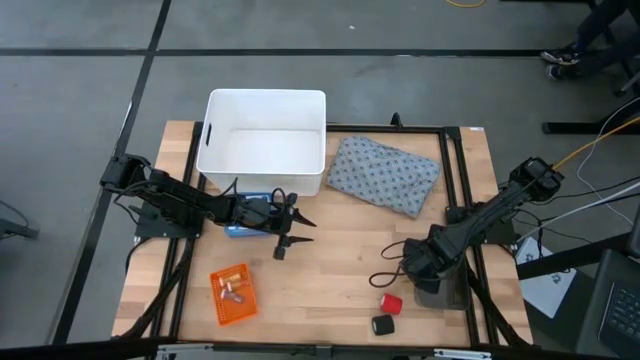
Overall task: Pick & place medical supplies in basket/bin
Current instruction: Put the red bandage into the black bin
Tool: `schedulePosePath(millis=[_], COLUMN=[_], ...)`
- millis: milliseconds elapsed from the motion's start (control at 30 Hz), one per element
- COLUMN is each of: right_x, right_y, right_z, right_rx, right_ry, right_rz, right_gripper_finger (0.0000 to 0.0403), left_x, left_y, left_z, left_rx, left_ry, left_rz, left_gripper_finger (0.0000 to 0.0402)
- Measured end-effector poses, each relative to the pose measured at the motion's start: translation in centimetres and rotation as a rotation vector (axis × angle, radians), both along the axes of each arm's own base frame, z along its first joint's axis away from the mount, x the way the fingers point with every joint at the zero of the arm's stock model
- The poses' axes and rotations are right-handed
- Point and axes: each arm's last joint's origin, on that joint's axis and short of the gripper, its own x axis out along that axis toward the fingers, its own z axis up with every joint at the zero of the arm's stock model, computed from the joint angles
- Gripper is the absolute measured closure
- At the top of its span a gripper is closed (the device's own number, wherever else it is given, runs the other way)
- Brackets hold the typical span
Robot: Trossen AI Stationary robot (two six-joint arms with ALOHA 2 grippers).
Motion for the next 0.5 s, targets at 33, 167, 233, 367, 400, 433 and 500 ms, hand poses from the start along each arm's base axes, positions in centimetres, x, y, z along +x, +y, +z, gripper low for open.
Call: schedulePosePath(millis=[33,167,233,367,400,433,500], right_x=[0.1,0.9,1.3,2.6,3.1,3.5,4.4], right_y=[0.1,0.7,1.0,1.8,2.0,2.3,2.9], right_z=[0.2,1.4,2.3,4.1,4.4,4.7,5.1], right_rx=[0.008,0.045,0.065,0.079,0.094,0.115,0.170], right_ry=[-0.006,-0.051,-0.084,-0.217,-0.264,-0.315,-0.414], right_rz=[0.006,0.031,0.039,0.048,0.055,0.060,0.076], right_gripper_finger=[0.0060,0.0080,0.0091,0.0107,0.0111,0.0113,0.0118], left_x=[0.0,0.0,0.0,0.0,0.0,0.0,0.0], left_y=[0.0,0.0,0.0,0.0,0.0,0.0,0.0], left_z=[0.0,0.0,0.0,0.0,0.0,0.0,0.0], left_rx=[0.000,0.000,0.000,0.000,0.000,0.000,-0.001], left_ry=[0.000,0.000,0.000,0.000,0.000,0.001,0.001], left_rz=[0.000,0.000,0.000,0.000,0.000,0.000,0.000], left_gripper_finger=[0.0219,0.0219,0.0219,0.0219,0.0219,0.0219,0.0219])
